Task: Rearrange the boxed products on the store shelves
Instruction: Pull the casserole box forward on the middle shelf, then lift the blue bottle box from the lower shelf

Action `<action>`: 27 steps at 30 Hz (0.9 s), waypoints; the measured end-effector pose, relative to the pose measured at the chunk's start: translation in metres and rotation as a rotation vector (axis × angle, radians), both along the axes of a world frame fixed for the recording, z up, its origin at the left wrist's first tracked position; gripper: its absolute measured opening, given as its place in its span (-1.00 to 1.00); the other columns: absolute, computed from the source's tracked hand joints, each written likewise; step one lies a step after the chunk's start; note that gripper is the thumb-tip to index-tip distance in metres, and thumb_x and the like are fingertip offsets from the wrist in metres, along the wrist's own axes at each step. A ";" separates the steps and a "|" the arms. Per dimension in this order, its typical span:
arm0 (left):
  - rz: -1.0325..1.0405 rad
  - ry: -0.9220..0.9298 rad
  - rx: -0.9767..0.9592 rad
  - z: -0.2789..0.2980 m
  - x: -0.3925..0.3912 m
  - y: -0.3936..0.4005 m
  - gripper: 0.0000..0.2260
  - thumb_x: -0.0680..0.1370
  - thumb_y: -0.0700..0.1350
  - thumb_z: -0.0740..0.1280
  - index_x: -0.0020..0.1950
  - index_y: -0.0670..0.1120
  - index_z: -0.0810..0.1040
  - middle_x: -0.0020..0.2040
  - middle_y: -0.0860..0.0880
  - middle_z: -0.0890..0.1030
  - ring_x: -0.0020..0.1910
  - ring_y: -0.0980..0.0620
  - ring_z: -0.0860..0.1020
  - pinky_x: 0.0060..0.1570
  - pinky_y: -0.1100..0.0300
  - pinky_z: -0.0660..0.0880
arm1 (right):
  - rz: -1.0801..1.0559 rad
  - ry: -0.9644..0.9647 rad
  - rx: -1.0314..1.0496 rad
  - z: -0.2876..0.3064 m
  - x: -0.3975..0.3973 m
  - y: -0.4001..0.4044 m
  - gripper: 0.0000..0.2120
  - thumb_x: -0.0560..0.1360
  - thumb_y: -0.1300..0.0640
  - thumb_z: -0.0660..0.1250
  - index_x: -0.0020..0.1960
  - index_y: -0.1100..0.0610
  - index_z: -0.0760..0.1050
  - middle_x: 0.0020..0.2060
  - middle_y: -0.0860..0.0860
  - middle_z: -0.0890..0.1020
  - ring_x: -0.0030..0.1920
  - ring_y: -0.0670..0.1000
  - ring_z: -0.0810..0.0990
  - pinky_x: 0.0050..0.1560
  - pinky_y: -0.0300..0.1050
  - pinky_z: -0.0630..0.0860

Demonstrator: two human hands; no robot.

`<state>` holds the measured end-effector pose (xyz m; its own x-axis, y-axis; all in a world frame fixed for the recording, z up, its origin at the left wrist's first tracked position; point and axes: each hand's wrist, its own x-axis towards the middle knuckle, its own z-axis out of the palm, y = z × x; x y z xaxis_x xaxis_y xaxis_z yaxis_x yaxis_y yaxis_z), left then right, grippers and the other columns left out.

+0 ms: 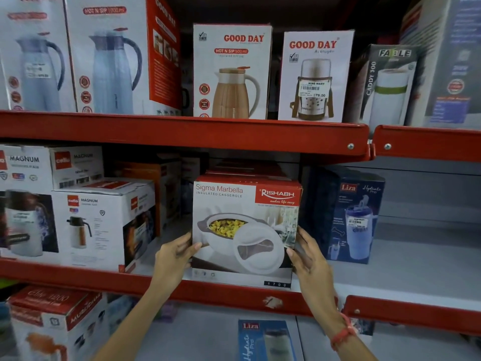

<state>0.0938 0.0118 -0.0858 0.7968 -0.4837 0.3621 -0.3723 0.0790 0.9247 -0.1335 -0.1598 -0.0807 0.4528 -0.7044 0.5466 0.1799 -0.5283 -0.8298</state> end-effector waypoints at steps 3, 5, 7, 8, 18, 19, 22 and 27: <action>-0.010 -0.036 0.009 0.001 -0.007 0.004 -0.58 0.47 -0.15 0.42 0.32 -0.09 0.49 -0.01 0.15 0.67 0.12 0.03 0.62 -0.02 0.15 0.62 | -0.011 0.036 -0.024 -0.002 -0.004 0.000 -0.47 0.53 0.12 0.34 0.46 -0.06 0.31 0.37 -0.10 0.50 0.36 -0.12 0.46 0.40 0.04 0.40; 0.001 -0.075 0.012 0.001 -0.019 0.010 -0.55 0.47 -0.11 0.41 0.35 -0.08 0.46 0.06 0.10 0.61 0.13 0.07 0.59 0.02 0.25 0.56 | -0.026 0.072 -0.039 -0.004 -0.008 0.003 -0.47 0.54 0.11 0.32 0.48 -0.06 0.28 0.42 -0.11 0.43 0.41 -0.08 0.39 0.40 0.06 0.39; 0.039 -0.131 0.013 -0.001 -0.033 0.018 -0.53 0.49 -0.07 0.39 0.38 -0.07 0.41 0.15 0.09 0.55 0.14 0.11 0.55 0.11 0.23 0.48 | -0.057 0.069 -0.046 -0.009 -0.015 0.012 -0.48 0.54 0.05 0.30 0.47 -0.11 0.27 0.44 -0.14 0.37 0.42 -0.10 0.36 0.36 -0.04 0.40; 0.063 -0.172 -0.001 -0.003 -0.041 0.024 -0.53 0.50 -0.06 0.38 0.39 -0.06 0.39 0.20 0.09 0.53 0.13 0.15 0.54 0.12 0.27 0.46 | -0.080 0.048 -0.053 -0.012 -0.020 0.018 -0.51 0.54 0.02 0.29 0.45 -0.14 0.29 0.43 -0.15 0.38 0.39 -0.12 0.39 0.33 -0.09 0.41; -0.072 -0.092 -0.049 -0.087 -0.121 0.049 -0.64 0.44 -0.06 0.38 0.24 -0.02 0.52 0.14 0.02 0.64 0.08 0.21 0.61 0.01 0.43 0.55 | -0.218 0.124 -0.251 -0.126 -0.072 0.061 -0.90 0.54 0.00 0.28 0.03 -0.15 0.40 0.07 -0.31 0.42 0.09 -0.17 0.47 0.07 -0.33 0.44; -0.090 -0.041 0.007 -0.104 -0.127 0.047 -0.65 0.43 -0.04 0.39 0.22 0.02 0.51 0.15 0.03 0.62 0.08 0.24 0.60 -0.01 0.44 0.55 | -0.184 0.166 -0.207 -0.142 -0.075 0.061 -0.84 0.53 -0.02 0.31 0.06 -0.16 0.37 0.07 -0.30 0.42 0.11 -0.16 0.47 0.08 -0.31 0.44; -0.141 0.100 0.188 -0.152 -0.140 0.035 -0.50 0.42 -0.16 0.46 0.32 -0.02 0.40 0.31 0.03 0.48 0.24 0.15 0.50 0.17 0.23 0.52 | -0.003 0.359 0.086 -0.186 -0.081 0.053 -0.42 0.42 -0.10 0.41 0.35 -0.13 0.23 0.26 -0.27 0.33 0.28 -0.17 0.40 0.25 -0.16 0.44; -0.341 0.143 0.492 -0.197 -0.152 0.004 -0.33 0.46 -0.22 0.44 0.47 -0.17 0.18 0.33 0.01 0.40 0.32 -0.06 0.43 0.27 0.05 0.44 | 0.183 0.604 0.300 -0.221 -0.070 0.047 -0.26 0.51 0.19 0.38 0.54 0.12 0.04 0.27 -0.06 0.47 0.25 -0.02 0.48 0.06 -0.50 0.47</action>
<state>-0.0582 0.0159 -0.2824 0.5921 -0.8031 -0.0675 -0.2711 -0.2773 0.9218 -0.2031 -0.1128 -0.3019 0.7417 -0.6692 -0.0448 -0.2950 -0.2655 -0.9179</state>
